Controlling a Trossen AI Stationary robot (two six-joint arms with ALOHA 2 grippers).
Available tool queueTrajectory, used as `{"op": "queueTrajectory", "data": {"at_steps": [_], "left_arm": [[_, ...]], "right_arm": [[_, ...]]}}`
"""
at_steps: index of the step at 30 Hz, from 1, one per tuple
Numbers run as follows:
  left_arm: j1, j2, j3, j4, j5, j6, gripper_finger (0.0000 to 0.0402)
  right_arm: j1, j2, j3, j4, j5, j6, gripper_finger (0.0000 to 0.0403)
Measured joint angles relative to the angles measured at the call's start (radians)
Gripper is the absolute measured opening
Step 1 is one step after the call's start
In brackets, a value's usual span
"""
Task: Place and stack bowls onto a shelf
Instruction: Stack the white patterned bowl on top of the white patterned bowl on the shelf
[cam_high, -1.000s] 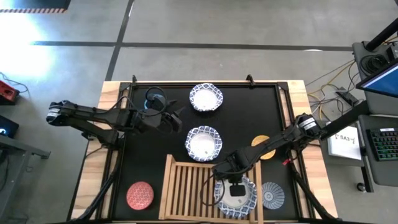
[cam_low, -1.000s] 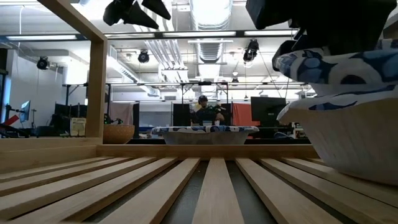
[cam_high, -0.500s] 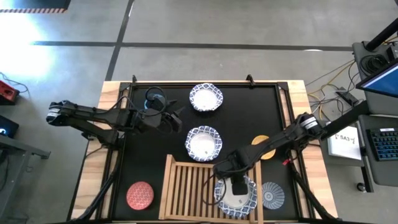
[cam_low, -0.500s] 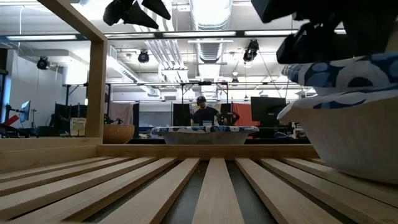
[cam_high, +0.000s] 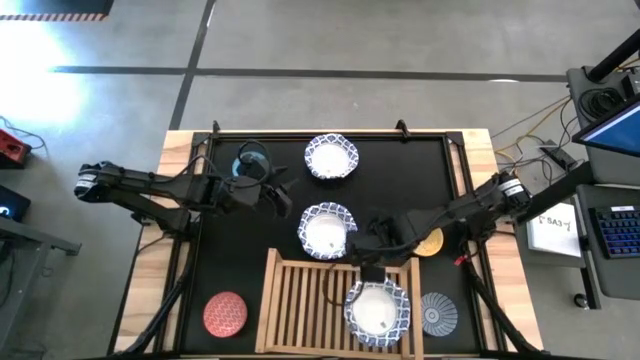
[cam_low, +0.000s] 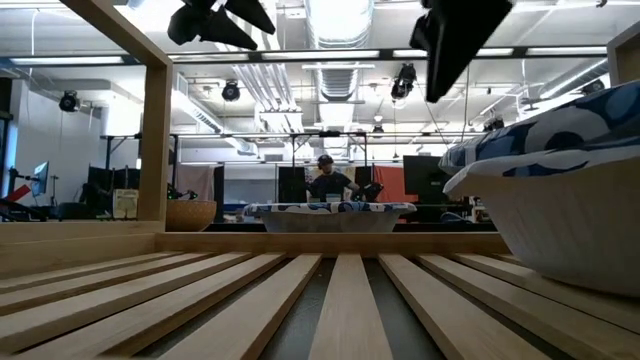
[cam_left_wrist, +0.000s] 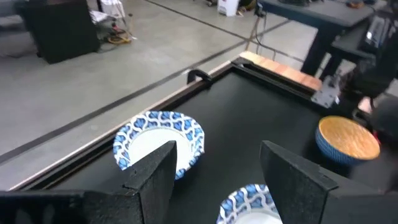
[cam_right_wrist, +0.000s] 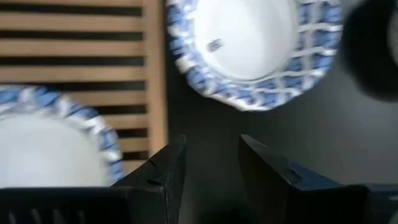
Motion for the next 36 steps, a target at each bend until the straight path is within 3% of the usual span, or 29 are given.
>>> {"op": "queueTrajectory", "data": {"at_steps": [10,19,23,29,36], "left_arm": [[-0.004,0.0,0.0,-0.127,0.062,-0.06,0.0214],[-0.043,0.0,0.0,-0.139,0.086,-0.048,0.0214],[-0.071,0.005,-0.001,-0.169,0.181,-0.073,0.0214],[-0.082,0.087,-0.002,-0.165,0.236,-0.228,0.0214],[0.002,0.239,0.022,-0.21,0.279,-0.293,0.0214]], "right_arm": [[-0.179,-0.003,0.0,0.005,0.007,-0.192,0.0141],[-0.358,-0.001,-0.016,0.169,0.008,-0.337,0.0132],[-0.414,-0.001,-0.017,0.163,0.007,-0.365,0.0135],[-0.467,-0.01,-0.018,0.124,0.007,-0.365,0.0139],[-0.498,-0.032,-0.018,0.078,-0.001,-0.388,0.0141]]}}
